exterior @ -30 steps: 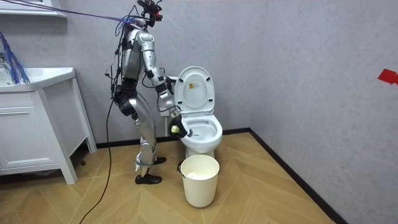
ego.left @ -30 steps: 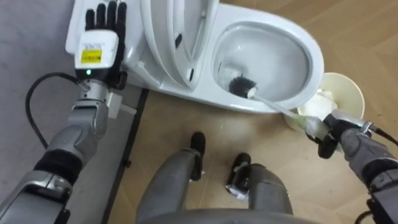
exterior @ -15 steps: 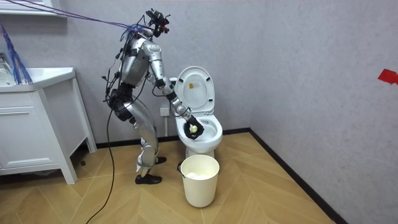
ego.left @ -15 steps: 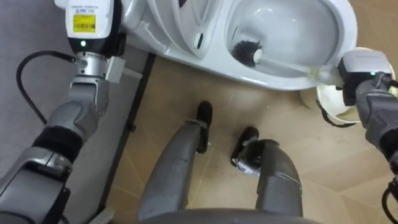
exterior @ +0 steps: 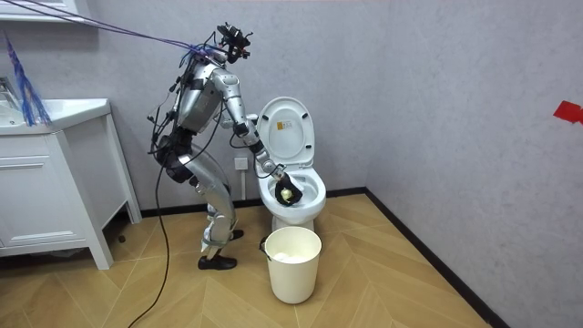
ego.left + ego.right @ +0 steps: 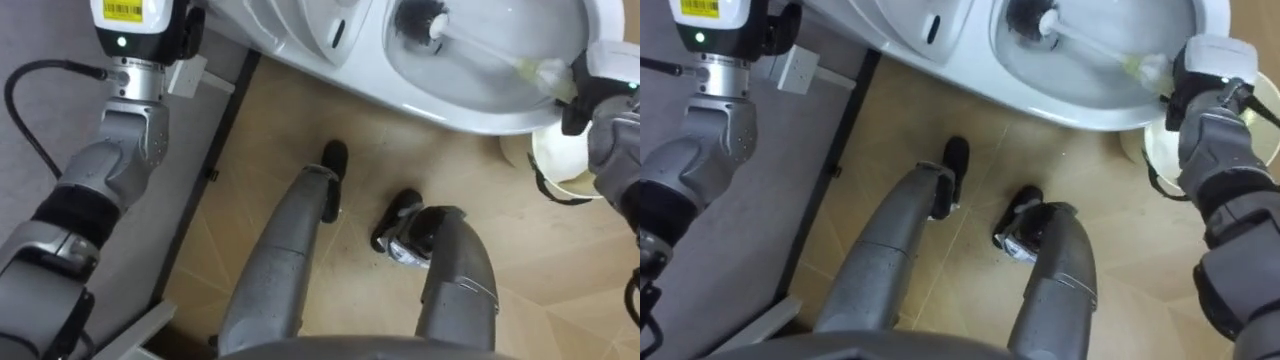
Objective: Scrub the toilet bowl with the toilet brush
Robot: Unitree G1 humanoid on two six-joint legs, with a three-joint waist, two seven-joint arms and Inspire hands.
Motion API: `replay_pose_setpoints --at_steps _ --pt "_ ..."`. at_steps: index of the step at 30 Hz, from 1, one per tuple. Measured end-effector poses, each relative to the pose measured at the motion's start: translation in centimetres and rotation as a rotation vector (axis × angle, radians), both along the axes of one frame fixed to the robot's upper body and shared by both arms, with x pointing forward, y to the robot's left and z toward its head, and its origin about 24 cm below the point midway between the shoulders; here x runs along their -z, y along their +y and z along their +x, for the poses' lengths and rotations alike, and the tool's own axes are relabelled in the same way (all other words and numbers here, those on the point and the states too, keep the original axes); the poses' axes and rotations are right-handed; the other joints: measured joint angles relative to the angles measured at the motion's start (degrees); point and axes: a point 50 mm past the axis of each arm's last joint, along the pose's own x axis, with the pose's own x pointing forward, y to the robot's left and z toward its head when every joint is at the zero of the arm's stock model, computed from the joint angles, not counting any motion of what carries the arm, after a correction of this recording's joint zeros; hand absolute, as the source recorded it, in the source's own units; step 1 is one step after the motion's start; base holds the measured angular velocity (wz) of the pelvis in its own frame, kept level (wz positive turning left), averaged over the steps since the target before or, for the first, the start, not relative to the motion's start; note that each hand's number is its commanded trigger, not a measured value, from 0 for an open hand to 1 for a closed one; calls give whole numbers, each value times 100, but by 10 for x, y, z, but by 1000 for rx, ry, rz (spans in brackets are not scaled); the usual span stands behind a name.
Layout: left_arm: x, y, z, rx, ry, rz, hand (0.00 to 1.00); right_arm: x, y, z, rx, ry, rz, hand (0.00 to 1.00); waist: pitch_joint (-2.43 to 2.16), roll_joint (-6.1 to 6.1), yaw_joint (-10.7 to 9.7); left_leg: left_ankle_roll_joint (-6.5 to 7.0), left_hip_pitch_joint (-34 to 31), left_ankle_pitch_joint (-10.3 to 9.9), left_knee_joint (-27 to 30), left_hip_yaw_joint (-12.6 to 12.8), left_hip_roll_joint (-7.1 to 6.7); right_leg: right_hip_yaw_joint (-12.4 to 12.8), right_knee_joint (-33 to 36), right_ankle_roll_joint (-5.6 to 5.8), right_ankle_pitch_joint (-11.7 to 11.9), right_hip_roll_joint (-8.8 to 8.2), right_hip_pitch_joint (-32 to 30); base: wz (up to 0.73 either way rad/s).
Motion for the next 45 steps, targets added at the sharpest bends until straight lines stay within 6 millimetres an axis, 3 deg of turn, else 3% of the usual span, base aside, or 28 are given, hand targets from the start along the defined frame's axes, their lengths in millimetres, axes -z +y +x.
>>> replay_pose_setpoints --at_steps 7,12,18,20,24,28,39,45 --pt "3 2 -5 -23 -13 -3 0 3 2 1 117 -68 211 100 -9 -80 -146 -13 -3 21 9 -22 -94 2 105 13 -50 -87 -11 7" --pt "6 4 -11 -33 -16 23 0 7 7 1 128 -70 231 100 -13 -85 -204 13 3 37 93 -24 -111 -27 104 25 -53 -110 34 0" --pt "14 9 -14 -80 29 49 0 11 13 2 32 -2 59 100 -21 -64 -188 28 58 35 206 -23 -97 -32 159 41 -55 -120 115 -1" --pt "16 10 -14 -85 64 54 0 12 14 1 -39 58 -71 100 -23 -57 -78 42 112 16 201 -35 -82 -28 159 45 -59 -110 152 -5" --pt "21 12 -14 -101 119 61 0 16 11 -3 -103 190 -233 100 -23 65 116 16 135 -16 193 -73 -20 -84 138 61 -53 -83 210 -1" --pt "26 14 -16 -108 156 50 0 13 1 -7 -105 238 -302 100 -33 278 288 9 148 -18 176 -91 -12 -136 68 77 -48 -46 266 -2" --pt "41 14 -26 -95 234 -40 0 27 -7 -28 -149 280 -389 100 -77 406 285 47 343 -65 112 -96 -54 -189 -34 94 -98 -57 513 4" --pt "43 10 -29 -76 232 -57 0 19 -23 -33 -127 253 -382 100 -87 463 339 75 331 -120 119 -91 -101 -168 -9 166 -122 -127 500 3"
